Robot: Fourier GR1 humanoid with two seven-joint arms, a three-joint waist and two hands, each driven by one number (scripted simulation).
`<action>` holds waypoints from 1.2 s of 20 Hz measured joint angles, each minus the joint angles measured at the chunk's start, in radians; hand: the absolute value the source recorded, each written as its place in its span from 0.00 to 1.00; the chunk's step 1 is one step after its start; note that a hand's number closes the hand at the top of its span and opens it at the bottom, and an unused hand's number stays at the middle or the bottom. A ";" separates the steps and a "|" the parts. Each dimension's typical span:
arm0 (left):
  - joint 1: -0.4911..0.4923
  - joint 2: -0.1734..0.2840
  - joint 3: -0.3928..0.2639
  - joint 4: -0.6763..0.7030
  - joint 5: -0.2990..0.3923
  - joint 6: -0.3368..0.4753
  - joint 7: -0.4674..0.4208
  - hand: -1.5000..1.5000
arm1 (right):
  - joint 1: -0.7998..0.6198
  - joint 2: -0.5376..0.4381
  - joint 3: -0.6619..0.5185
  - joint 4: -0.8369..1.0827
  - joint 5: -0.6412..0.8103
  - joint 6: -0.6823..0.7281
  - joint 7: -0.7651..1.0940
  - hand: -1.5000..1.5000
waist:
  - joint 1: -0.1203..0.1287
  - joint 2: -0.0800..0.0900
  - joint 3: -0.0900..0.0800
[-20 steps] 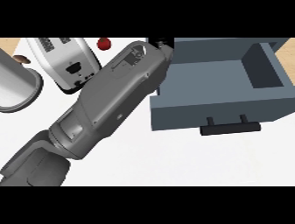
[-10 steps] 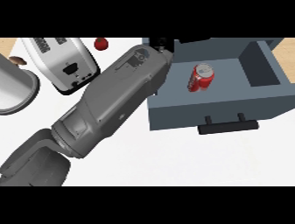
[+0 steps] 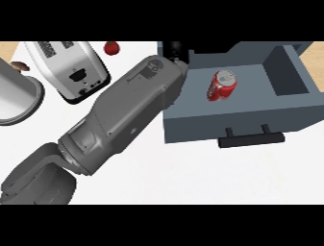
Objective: Pick up the can, place it into the drawer and close the drawer
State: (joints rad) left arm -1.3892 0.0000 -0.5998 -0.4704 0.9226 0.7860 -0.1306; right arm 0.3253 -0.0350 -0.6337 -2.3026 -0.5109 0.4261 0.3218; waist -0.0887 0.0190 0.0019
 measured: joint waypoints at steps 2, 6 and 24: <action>0.005 0.000 0.002 0.008 0.017 -0.002 -0.023 0.00 | 0.003 -0.003 -0.004 -0.002 -0.009 0.004 0.003 0.00 | -0.002 0.000 0.000; 0.007 0.000 -0.006 0.004 0.044 0.007 -0.059 0.00 | -0.009 -0.012 -0.018 -0.018 0.038 0.025 -0.044 0.00 | -0.003 0.001 0.000; -0.040 0.000 -0.001 -0.019 0.124 0.004 -0.149 0.00 | -0.232 -0.063 0.221 -0.086 0.661 0.055 -0.230 0.00 | 0.055 -0.003 -0.001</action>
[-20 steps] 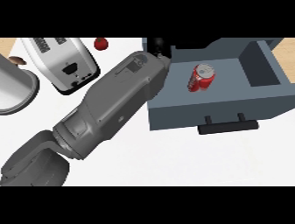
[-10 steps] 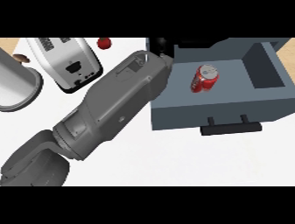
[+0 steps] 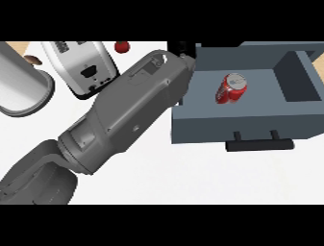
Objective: Pick up the can, place it into the drawer and close the drawer
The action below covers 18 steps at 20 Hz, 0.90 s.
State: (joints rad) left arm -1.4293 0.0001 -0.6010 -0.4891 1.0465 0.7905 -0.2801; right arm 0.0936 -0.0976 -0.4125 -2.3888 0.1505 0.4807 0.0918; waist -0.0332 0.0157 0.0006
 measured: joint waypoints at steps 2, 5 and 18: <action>-0.003 0.000 0.005 -0.008 0.004 0.004 0.006 0.00 | -0.040 -0.003 0.052 0.035 0.097 -0.019 -0.012 0.00 | 0.011 -0.002 0.000; 0.017 0.001 -0.010 -0.037 0.006 0.018 0.017 0.00 | -0.090 0.001 0.145 0.083 0.253 -0.057 -0.033 0.00 | 0.024 -0.005 0.000; 0.048 0.068 0.011 -0.094 -0.052 0.022 0.099 0.00 | -0.378 -0.029 0.385 0.536 0.711 -0.277 -0.142 0.00 | 0.058 -0.013 -0.001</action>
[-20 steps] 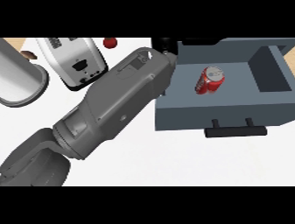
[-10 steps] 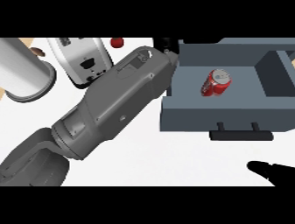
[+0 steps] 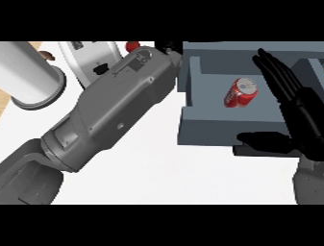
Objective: Pick up the can, place it into the drawer and close the drawer
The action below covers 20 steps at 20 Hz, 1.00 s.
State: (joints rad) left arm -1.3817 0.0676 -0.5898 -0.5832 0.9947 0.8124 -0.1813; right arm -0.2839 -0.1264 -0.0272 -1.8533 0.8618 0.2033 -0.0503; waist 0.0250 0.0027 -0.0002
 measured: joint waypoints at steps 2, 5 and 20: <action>0.006 0.027 0.001 -0.016 -0.009 -0.009 0.019 0.00 | -0.047 -0.006 0.019 0.090 0.046 -0.031 -0.018 0.00 | 0.004 0.000 0.000; 0.014 0.041 -0.006 -0.039 -0.028 0.008 0.044 0.00 | -0.113 -0.022 0.048 0.215 0.125 -0.070 -0.033 0.00 | 0.007 -0.001 0.000; 0.159 0.232 -0.005 -0.284 -0.102 0.016 0.170 0.00 | -0.381 -0.006 0.028 0.873 0.372 -0.441 -0.062 0.00 | 0.019 -0.008 -0.008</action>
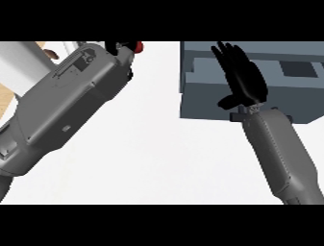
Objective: Pick up the can, place it into the drawer and close the drawer
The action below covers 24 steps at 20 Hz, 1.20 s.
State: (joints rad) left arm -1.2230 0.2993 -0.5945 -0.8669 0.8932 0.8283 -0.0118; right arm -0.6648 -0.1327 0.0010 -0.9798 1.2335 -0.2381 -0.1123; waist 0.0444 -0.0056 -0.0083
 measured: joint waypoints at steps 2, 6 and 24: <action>0.013 0.011 0.002 -0.024 -0.010 0.002 0.010 0.00 | -0.042 -0.004 -0.015 0.077 0.017 -0.051 -0.006 0.00 | 0.003 -0.001 -0.003; 0.018 0.050 0.011 -0.067 -0.025 0.007 0.050 0.00 | -0.128 -0.011 -0.052 0.223 0.034 -0.138 -0.016 0.00 | 0.006 0.001 -0.003; 0.085 0.122 0.032 -0.217 -0.080 0.005 0.113 0.00 | -0.390 -0.068 -0.178 0.652 0.061 -0.409 -0.026 0.00 | 0.042 0.030 0.008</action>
State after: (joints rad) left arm -1.1378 0.4212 -0.5621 -1.0842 0.8132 0.8334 0.1016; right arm -1.0553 -0.2009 -0.1773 -0.3281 1.2943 -0.6473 -0.1383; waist 0.0861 0.0242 0.0000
